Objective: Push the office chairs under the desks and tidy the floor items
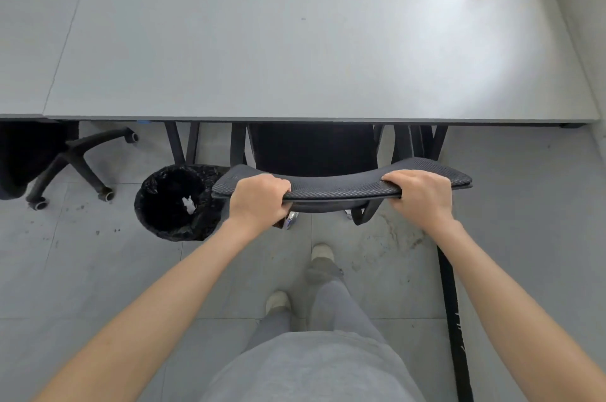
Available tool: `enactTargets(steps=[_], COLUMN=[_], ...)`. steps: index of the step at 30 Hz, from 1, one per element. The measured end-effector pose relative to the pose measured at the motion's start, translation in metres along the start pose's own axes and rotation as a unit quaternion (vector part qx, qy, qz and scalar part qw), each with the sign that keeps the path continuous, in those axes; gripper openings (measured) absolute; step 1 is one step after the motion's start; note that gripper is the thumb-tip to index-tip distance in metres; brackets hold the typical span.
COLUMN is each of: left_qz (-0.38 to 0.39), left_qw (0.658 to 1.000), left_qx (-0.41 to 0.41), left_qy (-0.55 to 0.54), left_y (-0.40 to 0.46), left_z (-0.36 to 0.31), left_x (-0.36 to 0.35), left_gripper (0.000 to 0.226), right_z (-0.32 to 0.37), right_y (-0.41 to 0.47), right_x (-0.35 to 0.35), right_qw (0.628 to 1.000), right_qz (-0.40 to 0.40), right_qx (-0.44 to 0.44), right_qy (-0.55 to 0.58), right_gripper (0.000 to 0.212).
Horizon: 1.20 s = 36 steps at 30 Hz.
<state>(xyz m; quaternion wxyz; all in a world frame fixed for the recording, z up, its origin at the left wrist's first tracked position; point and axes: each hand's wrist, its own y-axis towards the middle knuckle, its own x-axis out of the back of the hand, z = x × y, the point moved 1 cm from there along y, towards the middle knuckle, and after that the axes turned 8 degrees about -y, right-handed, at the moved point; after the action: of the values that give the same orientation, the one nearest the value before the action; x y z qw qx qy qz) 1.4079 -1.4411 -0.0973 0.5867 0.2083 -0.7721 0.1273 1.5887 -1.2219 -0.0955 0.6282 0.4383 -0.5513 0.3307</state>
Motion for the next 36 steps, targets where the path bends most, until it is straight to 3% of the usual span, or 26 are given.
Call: enactTargets(steps=[3, 8, 22, 27, 30, 33, 36], left_qz=[0.023, 0.043, 0.06, 0.097, 0.139, 0.058, -0.097], left_qw=[0.998, 0.995, 0.993, 0.99, 0.981, 0.963, 0.895], left_qx=[0.053, 0.077, 0.089, 0.093, 0.089, 0.105, 0.202], left_qy=[-0.03, -0.038, -0.044, -0.038, -0.097, -0.241, -0.387], left_y=[0.042, 0.088, 0.091, 0.091, 0.086, 0.058, 0.007], left_z=[0.007, 0.025, 0.03, 0.028, 0.025, 0.014, -0.001], left_x=[0.004, 0.015, 0.02, 0.025, 0.035, 0.047, 0.053], left_gripper=[0.01, 0.013, 0.018, 0.024, 0.03, 0.028, 0.022], right_z=[-0.019, -0.025, -0.02, -0.023, -0.024, -0.012, 0.019], right_y=[0.042, 0.081, 0.083, 0.082, 0.08, 0.073, 0.054], right_x=[-0.006, -0.016, -0.016, -0.003, 0.006, 0.018, 0.029], right_qw=[1.0, 0.998, 0.998, 0.994, 0.985, 0.982, 0.974], right_qz=[0.022, 0.037, 0.05, 0.103, 0.156, 0.16, 0.097], right_qx=[-0.014, -0.033, -0.036, -0.008, 0.017, 0.049, 0.042], right_qy=[0.009, 0.023, 0.01, 0.047, 0.075, 0.089, 0.2], right_gripper=[0.017, 0.024, 0.025, 0.023, 0.032, 0.035, 0.034])
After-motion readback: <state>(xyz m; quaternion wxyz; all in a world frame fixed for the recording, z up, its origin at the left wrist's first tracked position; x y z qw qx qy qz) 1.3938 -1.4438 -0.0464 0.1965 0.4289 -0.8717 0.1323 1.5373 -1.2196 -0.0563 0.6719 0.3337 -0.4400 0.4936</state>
